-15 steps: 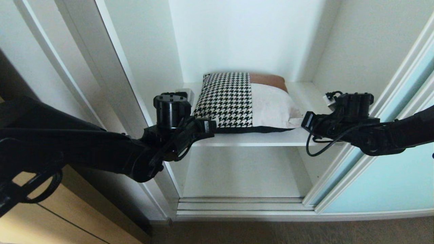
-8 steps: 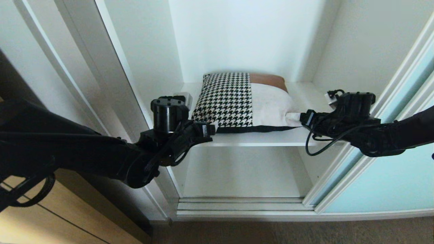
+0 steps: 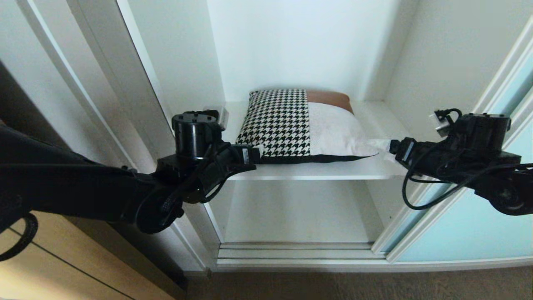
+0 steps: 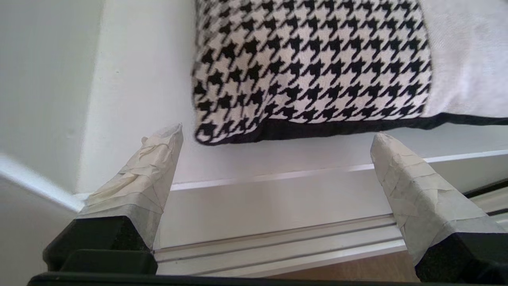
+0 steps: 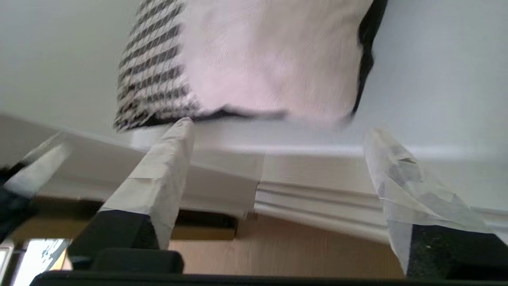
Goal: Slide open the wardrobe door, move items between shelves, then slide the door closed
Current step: Close the door
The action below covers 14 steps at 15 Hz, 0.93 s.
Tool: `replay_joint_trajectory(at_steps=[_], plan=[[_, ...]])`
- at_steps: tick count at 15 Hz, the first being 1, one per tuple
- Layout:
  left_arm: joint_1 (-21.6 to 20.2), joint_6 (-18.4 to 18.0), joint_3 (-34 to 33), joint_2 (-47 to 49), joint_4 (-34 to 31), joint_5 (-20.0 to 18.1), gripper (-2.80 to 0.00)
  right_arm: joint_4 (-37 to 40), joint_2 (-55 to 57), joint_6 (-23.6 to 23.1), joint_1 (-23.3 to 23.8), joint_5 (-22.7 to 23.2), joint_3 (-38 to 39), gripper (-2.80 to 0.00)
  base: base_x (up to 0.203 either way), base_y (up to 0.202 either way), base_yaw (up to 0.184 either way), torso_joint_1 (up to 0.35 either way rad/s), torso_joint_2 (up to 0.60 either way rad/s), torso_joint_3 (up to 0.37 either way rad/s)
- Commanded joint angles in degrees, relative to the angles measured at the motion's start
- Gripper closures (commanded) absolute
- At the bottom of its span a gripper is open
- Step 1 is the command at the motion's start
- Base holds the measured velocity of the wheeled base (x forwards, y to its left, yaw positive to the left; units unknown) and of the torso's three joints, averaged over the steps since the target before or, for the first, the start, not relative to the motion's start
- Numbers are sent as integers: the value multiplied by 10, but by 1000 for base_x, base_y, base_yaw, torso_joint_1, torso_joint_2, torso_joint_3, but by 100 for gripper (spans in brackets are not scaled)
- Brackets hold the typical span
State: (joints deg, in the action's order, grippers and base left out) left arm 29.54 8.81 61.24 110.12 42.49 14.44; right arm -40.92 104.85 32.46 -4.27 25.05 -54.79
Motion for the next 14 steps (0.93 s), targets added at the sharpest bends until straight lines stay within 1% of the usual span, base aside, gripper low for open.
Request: replay_joint_trajectory(at_steps=[1, 2, 5, 7, 8, 9, 10, 12, 13, 14], plan=[[0, 1, -9, -34, -5, 2, 0, 0, -89, 2, 0, 2, 48, -280, 0, 0, 0, 0, 0, 0], [0, 1, -14, -50, -21, 3, 0, 5, -128, 1, -2, 1, 75, 0, 0, 0, 0, 0, 0, 0], [0, -4, -62, -99, -32, 3, 0, 57, -251, -21, -3, 1, 132, 0, 0, 0, 0, 0, 0, 0], [0, -7, -95, -144, -36, 12, 0, 119, -343, -41, -4, 1, 155, 0, 0, 0, 0, 0, 0, 0], [1, -9, -113, -166, -37, 28, 0, 169, -391, -56, -4, 1, 161, 0, 0, 0, 0, 0, 0, 0], [11, -14, -133, -188, -37, 50, 0, 232, -439, -73, -4, 1, 165, 0, 0, 0, 0, 0, 0, 0], [29, -16, -147, -202, -38, 73, 0, 282, -476, -85, -5, 1, 168, 0, 0, 0, 0, 0, 0, 0], [61, -20, -167, -222, -37, 143, 0, 362, -547, -99, -4, 0, 176, 0, 0, 0, 0, 0, 0, 0], [67, -26, -174, -234, -36, 170, 0, 395, -576, -103, -2, -5, 180, 0, 0, 0, 0, 0, 0, 0], [68, -34, -179, -247, -34, 182, 0, 426, -603, -105, -1, -16, 184, 0, 0, 0, 0, 0, 0, 0]])
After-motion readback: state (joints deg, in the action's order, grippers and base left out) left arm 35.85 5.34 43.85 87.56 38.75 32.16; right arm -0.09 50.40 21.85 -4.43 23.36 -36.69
